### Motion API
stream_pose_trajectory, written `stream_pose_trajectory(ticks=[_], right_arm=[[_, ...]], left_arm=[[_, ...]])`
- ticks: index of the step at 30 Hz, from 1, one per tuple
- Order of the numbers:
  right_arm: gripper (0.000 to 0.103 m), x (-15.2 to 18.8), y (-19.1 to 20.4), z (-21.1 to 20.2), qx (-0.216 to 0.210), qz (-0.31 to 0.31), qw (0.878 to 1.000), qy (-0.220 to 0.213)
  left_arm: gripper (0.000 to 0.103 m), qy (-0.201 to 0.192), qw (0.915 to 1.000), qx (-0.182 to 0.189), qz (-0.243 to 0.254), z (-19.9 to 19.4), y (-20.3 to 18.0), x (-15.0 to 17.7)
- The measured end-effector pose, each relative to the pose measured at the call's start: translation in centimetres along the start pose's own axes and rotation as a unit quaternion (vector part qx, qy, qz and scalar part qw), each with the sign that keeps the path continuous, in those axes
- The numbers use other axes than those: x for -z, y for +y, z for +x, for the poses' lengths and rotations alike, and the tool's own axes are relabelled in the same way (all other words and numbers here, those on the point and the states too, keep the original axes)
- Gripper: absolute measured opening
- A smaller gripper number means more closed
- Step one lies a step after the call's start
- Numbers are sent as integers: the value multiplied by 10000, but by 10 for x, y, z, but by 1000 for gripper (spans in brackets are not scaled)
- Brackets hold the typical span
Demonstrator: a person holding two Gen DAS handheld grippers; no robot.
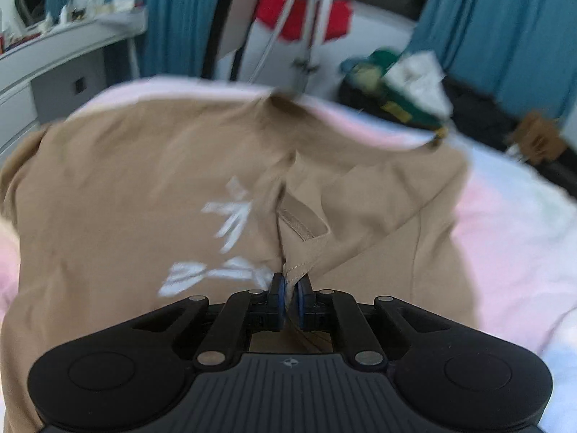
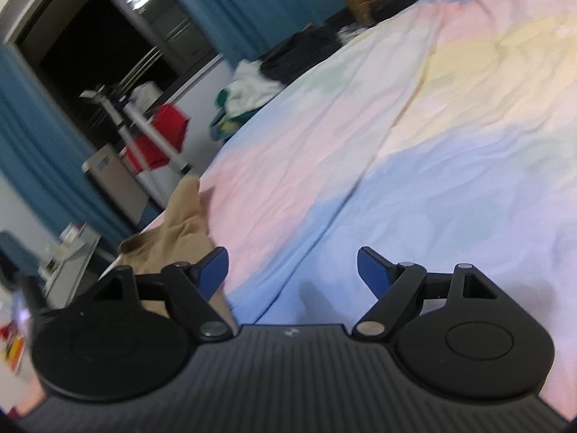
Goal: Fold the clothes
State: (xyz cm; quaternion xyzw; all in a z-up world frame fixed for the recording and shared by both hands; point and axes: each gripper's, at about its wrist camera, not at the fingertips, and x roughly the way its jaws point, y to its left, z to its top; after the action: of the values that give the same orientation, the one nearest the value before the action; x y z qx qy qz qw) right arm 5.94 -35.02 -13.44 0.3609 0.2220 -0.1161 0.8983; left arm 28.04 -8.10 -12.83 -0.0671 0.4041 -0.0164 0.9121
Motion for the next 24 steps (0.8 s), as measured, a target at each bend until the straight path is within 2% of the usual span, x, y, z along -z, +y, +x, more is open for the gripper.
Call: stream_pose_trajectory(ticks=[1, 3, 5, 9, 11, 15, 18, 19, 21, 24], right_arm=[[80, 0, 1, 2, -127, -37, 9999, 98], [80, 1, 4, 1, -307, -123, 9993, 188], [80, 1, 6, -1, -474, -184, 9984, 260], [80, 2, 10, -11, -668, -260, 9969, 336], [80, 3, 12, -18, -685, -318, 9966, 341], [80, 4, 18, -34, -739, -386, 9960, 306], [80, 5, 26, -43, -623, -499, 9965, 248], [80, 5, 28, -46, -553, -509, 9969, 224], [80, 3, 28, -51, -422, -474, 9977, 241], [80, 1, 23, -64, -291, -409, 9983, 302]], left_arm=[[11, 12, 10000, 29, -51, 0, 2, 1], [20, -45, 9998, 185, -104, -13, 5, 2], [43, -79, 9992, 392, 2, -36, 11, 6], [60, 34, 9976, 638, 247, -99, 39, 29], [76, 195, 9976, 623, 208, -132, 68, 49], [78, 483, 9981, 374, 49, -171, 131, 93], [76, 753, 9962, 442, -27, -182, 164, 116], [72, 891, 9951, 436, -9, -184, 169, 121], [70, 1155, 9923, 345, 290, -186, 169, 131], [71, 1524, 9811, -2, 1196, -190, 163, 150]])
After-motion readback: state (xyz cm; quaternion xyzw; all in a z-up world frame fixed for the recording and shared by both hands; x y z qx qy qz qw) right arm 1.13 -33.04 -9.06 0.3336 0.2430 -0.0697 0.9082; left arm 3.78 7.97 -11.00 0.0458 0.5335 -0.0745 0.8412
